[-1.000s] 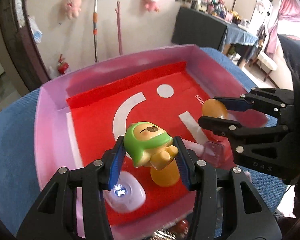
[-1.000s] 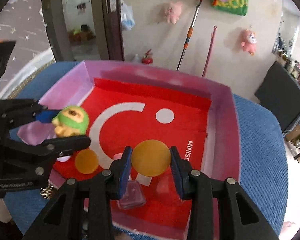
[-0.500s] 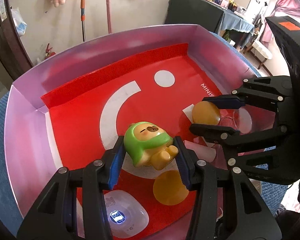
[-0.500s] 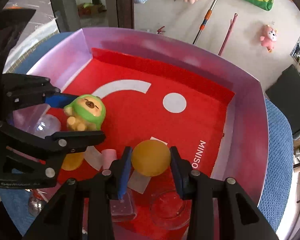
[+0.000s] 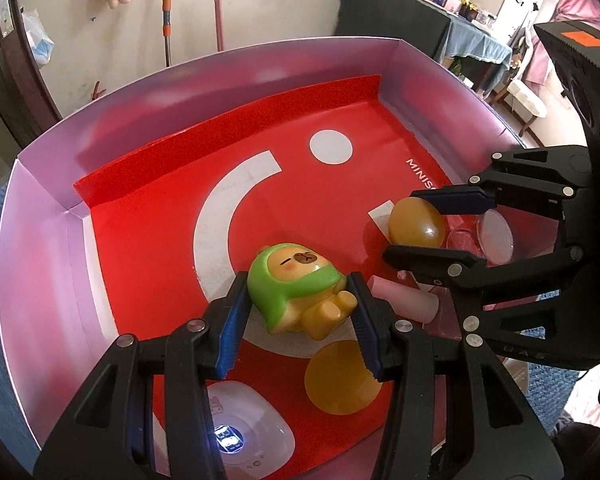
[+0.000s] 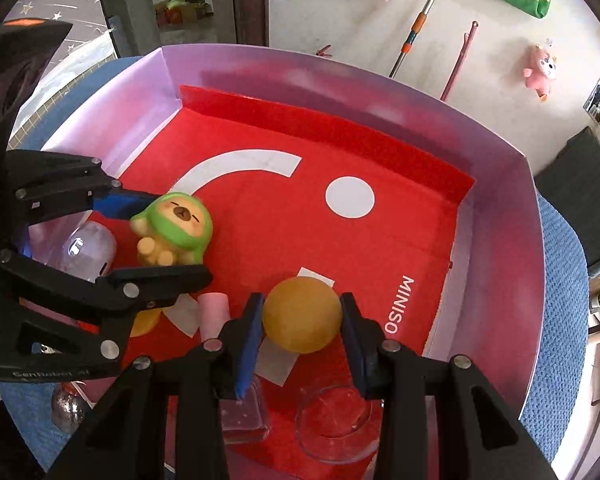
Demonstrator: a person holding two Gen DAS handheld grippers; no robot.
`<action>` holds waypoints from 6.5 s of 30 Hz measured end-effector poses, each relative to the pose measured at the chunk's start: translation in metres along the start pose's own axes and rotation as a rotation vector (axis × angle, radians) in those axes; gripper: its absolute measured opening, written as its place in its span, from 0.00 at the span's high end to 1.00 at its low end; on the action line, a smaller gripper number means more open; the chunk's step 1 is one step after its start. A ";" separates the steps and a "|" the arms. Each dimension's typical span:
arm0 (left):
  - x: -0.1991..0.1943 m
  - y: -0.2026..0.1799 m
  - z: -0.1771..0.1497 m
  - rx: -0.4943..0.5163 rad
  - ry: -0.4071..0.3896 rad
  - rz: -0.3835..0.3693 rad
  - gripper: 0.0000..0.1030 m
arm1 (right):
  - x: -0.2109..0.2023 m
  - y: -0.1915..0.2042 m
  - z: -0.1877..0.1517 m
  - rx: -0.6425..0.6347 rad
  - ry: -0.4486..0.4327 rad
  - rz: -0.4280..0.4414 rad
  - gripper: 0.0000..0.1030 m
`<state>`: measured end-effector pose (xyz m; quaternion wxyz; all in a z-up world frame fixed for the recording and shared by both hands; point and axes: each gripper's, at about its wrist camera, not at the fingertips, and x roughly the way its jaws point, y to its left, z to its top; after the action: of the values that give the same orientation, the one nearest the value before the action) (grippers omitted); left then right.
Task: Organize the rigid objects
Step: 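Open the left tool to drop the toy while the right tool releases the sponge, then withdraw both tools from the box toward the items on the tablecloth, then grasp the gold studded roller with the left tool while the right tool grasps the brown compact, then carry the roller into the box with the left tool while the right tool carries the compact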
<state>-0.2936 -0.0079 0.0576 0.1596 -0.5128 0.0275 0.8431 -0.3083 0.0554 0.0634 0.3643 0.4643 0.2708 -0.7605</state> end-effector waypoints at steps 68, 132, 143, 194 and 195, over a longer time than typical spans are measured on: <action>-0.203 -0.069 -0.139 -0.108 -0.616 0.102 0.12 | -0.225 0.054 -0.138 0.187 -0.545 -0.070 0.00; -0.067 -0.005 -0.149 -0.360 -0.216 0.207 0.10 | -0.071 0.043 -0.150 0.316 -0.291 -0.045 0.00; -0.062 -0.006 -0.150 -0.310 -0.197 0.293 0.11 | -0.057 0.044 -0.145 0.310 -0.224 -0.051 0.06; -0.132 -0.008 -0.085 -0.126 -0.268 0.186 0.65 | -0.116 0.046 -0.082 0.187 -0.392 0.114 0.39; -0.126 -0.002 -0.075 -0.118 -0.238 0.175 0.65 | -0.114 0.044 -0.071 0.173 -0.383 0.121 0.39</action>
<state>-0.1757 -0.0526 0.1320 0.0573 -0.4134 0.0030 0.9087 -0.2023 0.1169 0.1331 0.4130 0.3564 0.1020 -0.8319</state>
